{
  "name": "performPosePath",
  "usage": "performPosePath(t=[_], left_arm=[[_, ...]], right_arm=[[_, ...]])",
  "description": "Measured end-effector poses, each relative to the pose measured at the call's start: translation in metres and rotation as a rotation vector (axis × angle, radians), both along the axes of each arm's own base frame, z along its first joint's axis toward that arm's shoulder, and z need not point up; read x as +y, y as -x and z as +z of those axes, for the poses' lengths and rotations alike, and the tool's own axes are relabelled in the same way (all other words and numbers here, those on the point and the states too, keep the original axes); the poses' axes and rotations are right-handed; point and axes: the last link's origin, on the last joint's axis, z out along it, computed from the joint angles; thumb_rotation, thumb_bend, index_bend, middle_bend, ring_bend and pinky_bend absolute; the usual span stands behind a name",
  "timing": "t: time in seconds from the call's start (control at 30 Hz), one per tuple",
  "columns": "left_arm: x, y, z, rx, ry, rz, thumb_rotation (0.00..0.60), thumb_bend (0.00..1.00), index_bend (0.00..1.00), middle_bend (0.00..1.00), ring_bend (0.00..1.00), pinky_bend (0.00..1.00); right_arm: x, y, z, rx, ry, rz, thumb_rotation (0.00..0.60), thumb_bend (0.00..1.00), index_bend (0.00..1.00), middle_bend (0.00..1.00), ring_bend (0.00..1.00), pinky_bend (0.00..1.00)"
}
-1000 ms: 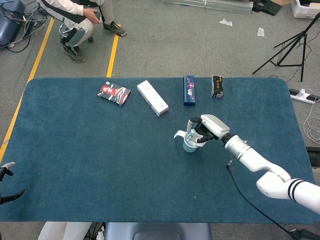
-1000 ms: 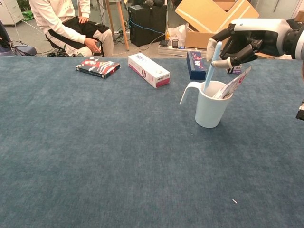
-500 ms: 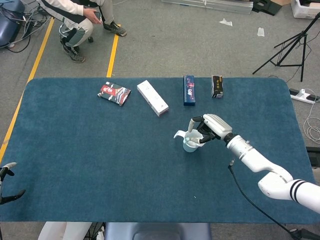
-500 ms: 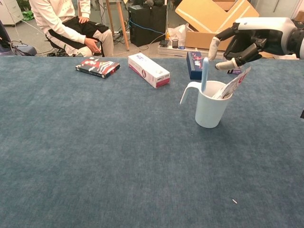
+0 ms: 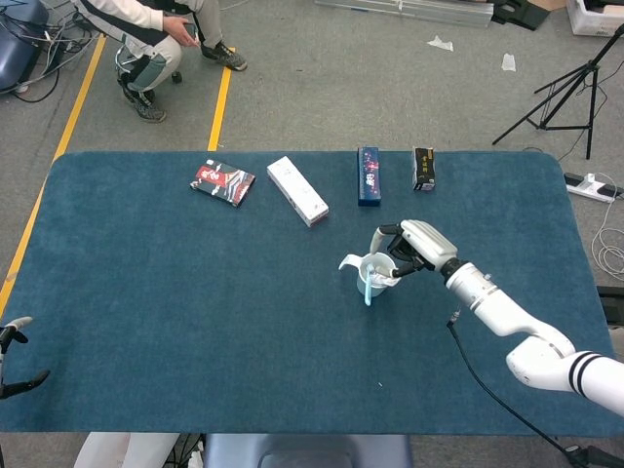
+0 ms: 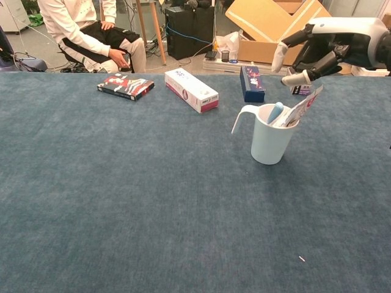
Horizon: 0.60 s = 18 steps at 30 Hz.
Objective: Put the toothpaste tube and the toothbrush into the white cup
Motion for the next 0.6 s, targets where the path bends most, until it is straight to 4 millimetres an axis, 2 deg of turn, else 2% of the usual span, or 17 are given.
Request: performPosePath(t=[0.3,0.6], left_arm=[[0.000,-0.001,-0.002,0.001,0.007,0.000,0.600,0.00,0.22,0.41,0.25,0.25],[0.002,-0.002,-0.002,0.006,0.008,-0.007,0.600,0.00,0.22,0.41,0.25,0.25]], right_arm=[[0.005,-0.002,0.019,-0.022,0.041,0.019,0.600,0.14,0.52,1.00,1.00,1.00],[0.014,-0.004,0.051,0.012,0.159,0.066,0.600,0.13,0.51,1.00,1.00,1.00]])
